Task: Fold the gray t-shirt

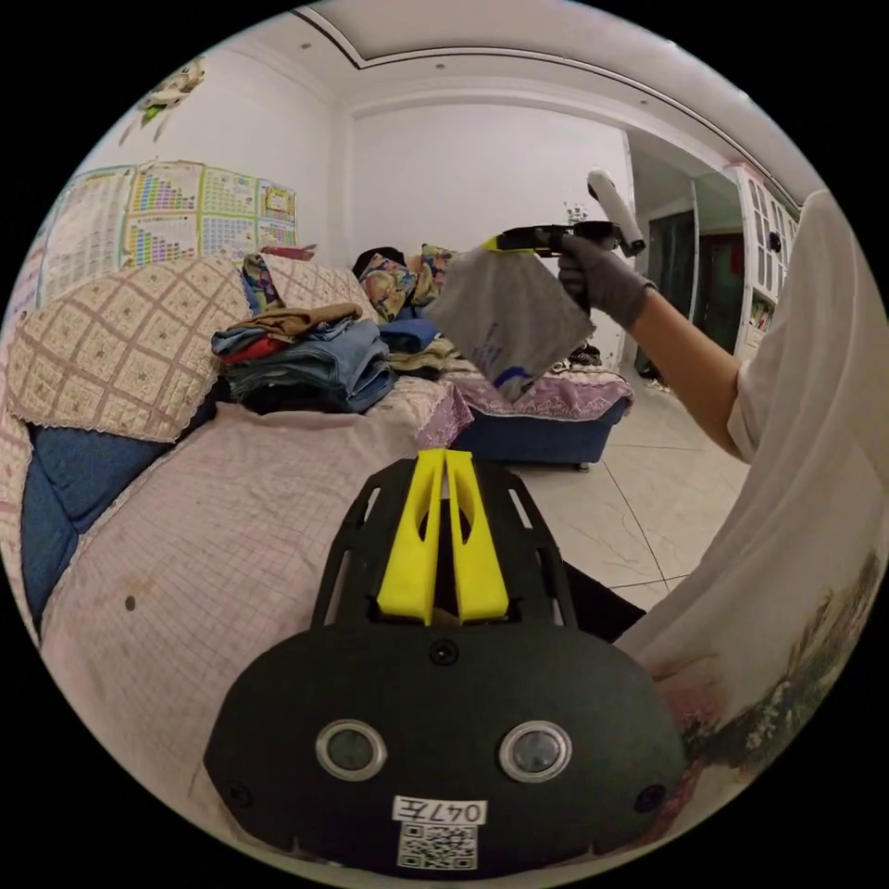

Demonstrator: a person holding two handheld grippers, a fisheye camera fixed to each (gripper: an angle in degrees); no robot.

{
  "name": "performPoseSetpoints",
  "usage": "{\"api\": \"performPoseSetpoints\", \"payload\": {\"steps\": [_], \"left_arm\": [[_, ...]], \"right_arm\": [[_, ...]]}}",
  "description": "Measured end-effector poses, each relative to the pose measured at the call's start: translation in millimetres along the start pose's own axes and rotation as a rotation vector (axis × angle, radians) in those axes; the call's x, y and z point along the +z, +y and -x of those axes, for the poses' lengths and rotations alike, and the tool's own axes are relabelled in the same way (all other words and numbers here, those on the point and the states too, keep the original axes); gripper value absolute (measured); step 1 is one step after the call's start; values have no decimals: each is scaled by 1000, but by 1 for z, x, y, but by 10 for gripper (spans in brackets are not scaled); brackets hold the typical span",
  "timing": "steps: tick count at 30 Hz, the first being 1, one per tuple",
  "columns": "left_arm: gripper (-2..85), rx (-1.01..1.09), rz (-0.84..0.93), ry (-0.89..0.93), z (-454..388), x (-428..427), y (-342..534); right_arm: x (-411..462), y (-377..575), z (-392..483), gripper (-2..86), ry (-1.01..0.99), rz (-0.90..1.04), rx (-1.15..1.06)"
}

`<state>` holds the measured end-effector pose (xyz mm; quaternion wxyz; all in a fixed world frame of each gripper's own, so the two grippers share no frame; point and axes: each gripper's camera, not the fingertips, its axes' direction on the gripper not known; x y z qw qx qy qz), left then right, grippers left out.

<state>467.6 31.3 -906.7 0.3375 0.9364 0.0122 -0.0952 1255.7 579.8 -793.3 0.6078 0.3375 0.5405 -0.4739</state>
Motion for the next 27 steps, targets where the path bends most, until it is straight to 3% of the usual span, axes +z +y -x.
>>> {"api": "performPoseSetpoints", "payload": {"steps": [5, 8, 13, 17, 20, 22, 24, 27], "left_arm": [[-10, -65, 123, -65, 42, 24, 20], [-10, -124, 202, -127, 70, 33, 31], [-10, -234, 320, -221, 113, 46, 55], [-10, -301, 414, -276, 135, 65, 78], [-10, -341, 440, -274, 141, 78, 91], [-10, -349, 461, -261, 140, 87, 99], [-10, -343, 482, -268, 136, 94, 107], [-10, -331, 490, -266, 134, 101, 118]], "right_arm": [[50, -37, -39, 6, 43, -48, -51], [75, -83, -68, 6, -28, -206, -1], [169, -124, -170, 5, -201, -434, 299], [269, -92, -236, 8, -228, -463, 569], [354, -33, -272, 21, -141, -363, 725], [405, 22, -292, 98, 1, -156, 832], [414, 53, -298, 171, 94, -110, 867], [391, 62, -291, 171, 300, -157, 783]]}}
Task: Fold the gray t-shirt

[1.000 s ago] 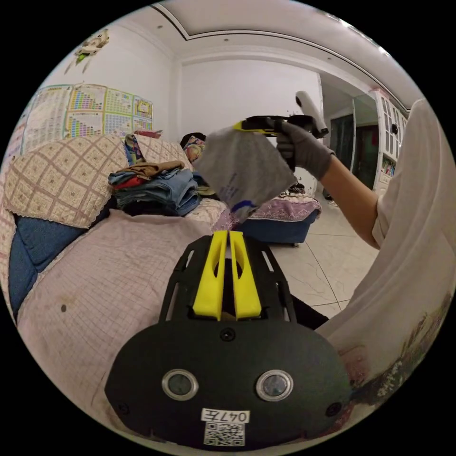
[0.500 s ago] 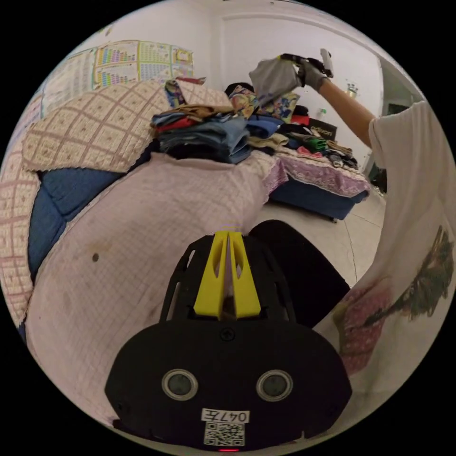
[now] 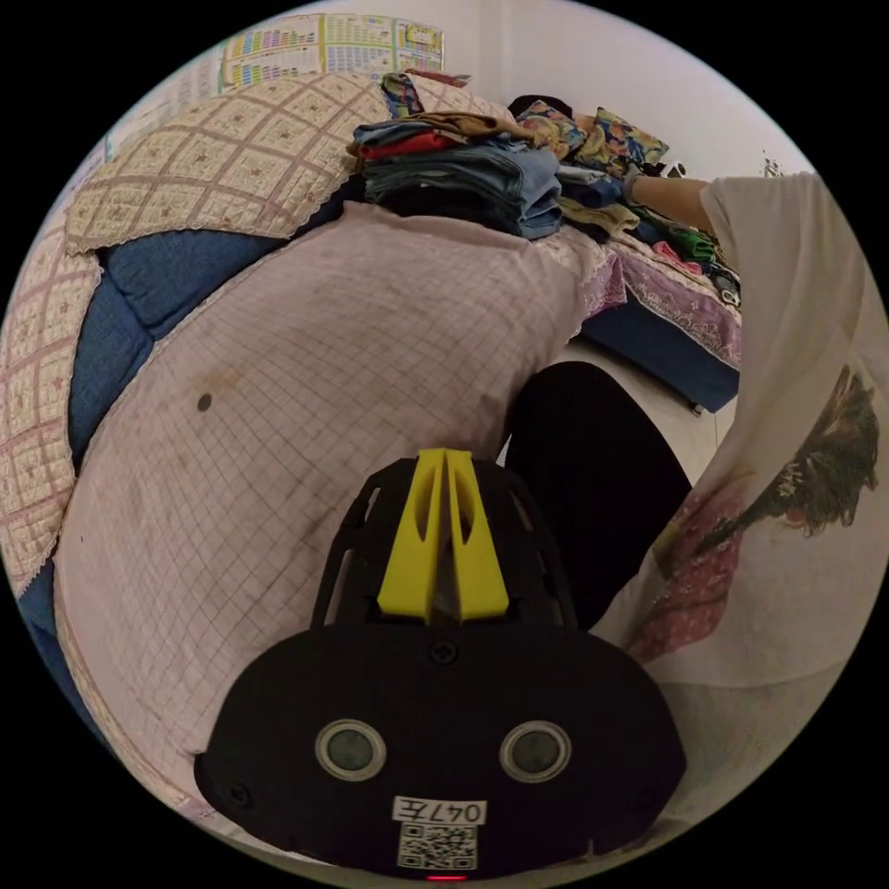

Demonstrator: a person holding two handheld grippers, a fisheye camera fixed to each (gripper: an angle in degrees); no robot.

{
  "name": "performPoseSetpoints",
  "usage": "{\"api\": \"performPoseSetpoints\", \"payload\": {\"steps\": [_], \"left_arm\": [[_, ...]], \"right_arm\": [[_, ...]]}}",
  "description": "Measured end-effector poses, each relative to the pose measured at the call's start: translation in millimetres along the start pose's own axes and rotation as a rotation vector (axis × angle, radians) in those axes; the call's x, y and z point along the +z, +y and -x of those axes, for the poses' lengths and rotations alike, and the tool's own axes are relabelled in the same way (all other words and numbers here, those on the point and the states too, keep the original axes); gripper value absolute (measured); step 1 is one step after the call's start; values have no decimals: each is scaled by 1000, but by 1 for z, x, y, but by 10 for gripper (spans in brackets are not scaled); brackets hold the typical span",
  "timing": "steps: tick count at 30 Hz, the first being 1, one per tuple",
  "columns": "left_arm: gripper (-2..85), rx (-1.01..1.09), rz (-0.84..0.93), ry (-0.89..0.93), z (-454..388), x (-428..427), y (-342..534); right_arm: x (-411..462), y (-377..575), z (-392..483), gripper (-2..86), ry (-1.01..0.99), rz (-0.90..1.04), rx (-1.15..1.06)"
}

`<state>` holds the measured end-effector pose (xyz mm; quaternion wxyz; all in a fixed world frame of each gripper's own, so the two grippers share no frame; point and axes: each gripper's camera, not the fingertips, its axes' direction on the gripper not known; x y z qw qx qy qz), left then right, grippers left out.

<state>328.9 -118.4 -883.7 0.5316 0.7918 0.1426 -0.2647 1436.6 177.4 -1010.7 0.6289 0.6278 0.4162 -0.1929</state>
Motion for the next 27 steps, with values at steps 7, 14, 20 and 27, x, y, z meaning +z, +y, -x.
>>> {"api": "performPoseSetpoints", "payload": {"steps": [7, 14, 20, 27], "left_arm": [[-9, -80, -118, 110, 18, 21, 13], [-9, -32, -159, 98, -9, 30, 45], [-9, -84, -186, 88, 4, 35, 78], [-9, -144, -244, 133, 25, 56, 99]], "right_arm": [[-102, 53, 177, 107, -634, -8, -994], [-132, 162, 309, 145, -589, 87, -1523], [-123, 135, 357, 44, -452, -39, -1494], [-49, -14, 352, 24, -662, 357, -1070]]}}
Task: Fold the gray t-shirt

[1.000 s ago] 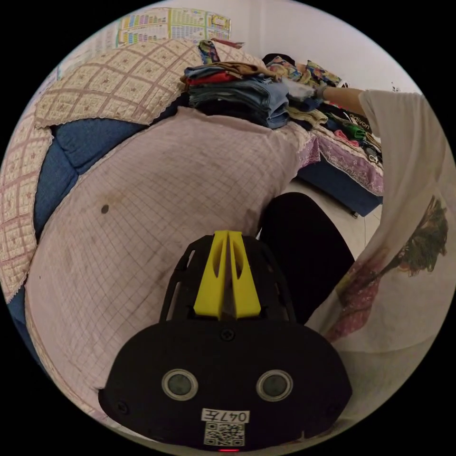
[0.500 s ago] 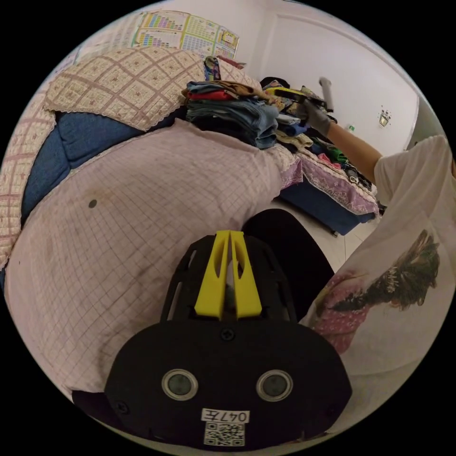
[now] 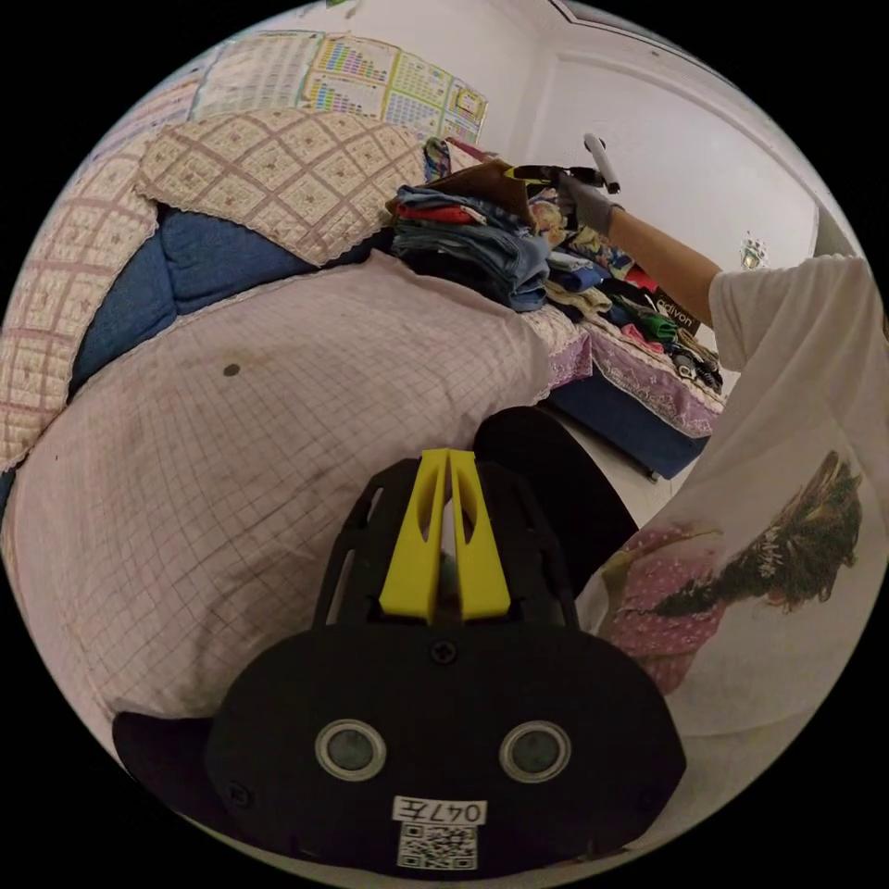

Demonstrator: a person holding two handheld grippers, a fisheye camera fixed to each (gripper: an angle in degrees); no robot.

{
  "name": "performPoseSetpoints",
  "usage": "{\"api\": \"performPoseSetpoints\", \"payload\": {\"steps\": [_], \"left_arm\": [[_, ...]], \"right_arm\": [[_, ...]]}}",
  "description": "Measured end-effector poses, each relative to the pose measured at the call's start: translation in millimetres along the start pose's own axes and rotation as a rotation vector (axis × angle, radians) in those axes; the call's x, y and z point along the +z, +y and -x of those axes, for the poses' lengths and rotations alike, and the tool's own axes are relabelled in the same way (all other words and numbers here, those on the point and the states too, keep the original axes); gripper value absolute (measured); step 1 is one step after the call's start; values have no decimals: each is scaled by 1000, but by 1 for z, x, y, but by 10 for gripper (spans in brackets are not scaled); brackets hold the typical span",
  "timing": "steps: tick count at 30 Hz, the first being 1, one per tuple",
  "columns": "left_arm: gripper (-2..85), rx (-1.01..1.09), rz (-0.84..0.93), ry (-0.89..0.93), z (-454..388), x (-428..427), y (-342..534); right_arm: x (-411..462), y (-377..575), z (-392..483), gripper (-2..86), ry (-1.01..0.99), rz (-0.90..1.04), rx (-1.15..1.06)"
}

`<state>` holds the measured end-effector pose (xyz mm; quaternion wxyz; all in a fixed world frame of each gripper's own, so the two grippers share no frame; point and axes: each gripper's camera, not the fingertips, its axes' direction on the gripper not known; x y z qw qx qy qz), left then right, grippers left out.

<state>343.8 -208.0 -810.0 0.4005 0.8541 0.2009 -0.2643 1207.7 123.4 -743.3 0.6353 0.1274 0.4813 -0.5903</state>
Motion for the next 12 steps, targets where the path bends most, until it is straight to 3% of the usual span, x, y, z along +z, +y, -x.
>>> {"api": "performPoseSetpoints", "payload": {"steps": [6, 12], "left_arm": [[-8, 0, -34, 8, 16, 16, 12], [-8, -13, -34, -12, 40, 32, 28]], "right_arm": [[20, 20, 11, 56, 209, 34, -163], [57, 16, -2, 89, 337, 185, -280]]}}
